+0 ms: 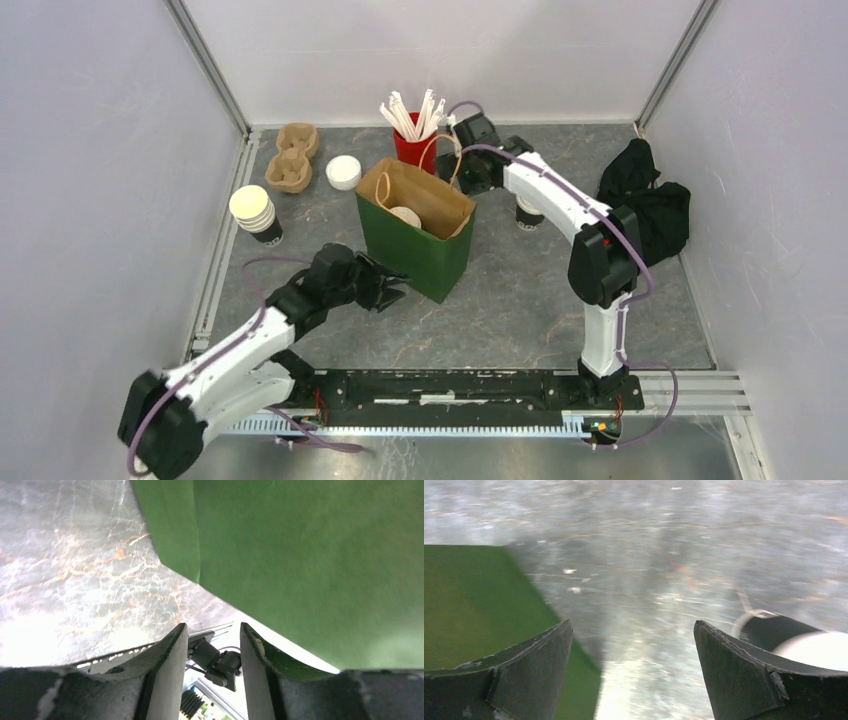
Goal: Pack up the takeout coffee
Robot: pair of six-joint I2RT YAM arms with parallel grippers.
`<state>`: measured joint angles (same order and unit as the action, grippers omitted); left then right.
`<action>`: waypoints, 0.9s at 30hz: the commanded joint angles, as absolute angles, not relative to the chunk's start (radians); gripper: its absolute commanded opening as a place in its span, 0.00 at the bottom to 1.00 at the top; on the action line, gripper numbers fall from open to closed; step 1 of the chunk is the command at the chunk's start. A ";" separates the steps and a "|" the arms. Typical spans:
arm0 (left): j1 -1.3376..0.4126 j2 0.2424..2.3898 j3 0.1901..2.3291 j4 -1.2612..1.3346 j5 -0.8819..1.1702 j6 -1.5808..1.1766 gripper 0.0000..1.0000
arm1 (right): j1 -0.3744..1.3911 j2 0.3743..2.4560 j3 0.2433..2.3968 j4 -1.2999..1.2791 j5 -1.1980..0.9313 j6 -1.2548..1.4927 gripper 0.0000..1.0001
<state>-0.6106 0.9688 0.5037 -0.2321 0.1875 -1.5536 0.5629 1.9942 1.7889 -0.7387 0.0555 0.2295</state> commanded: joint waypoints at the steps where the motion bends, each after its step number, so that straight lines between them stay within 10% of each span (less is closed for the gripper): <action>1: -0.559 0.701 0.431 -0.443 0.103 -1.675 0.51 | 0.528 1.882 1.836 -0.893 0.328 0.084 0.98; 15: -0.479 0.522 0.758 -0.629 -0.086 -1.251 0.78 | 0.209 1.748 1.619 -0.871 0.121 0.100 0.98; 27: -0.479 0.604 0.910 -0.706 -0.028 -1.096 0.79 | 0.197 1.824 1.712 -0.865 0.039 0.084 0.98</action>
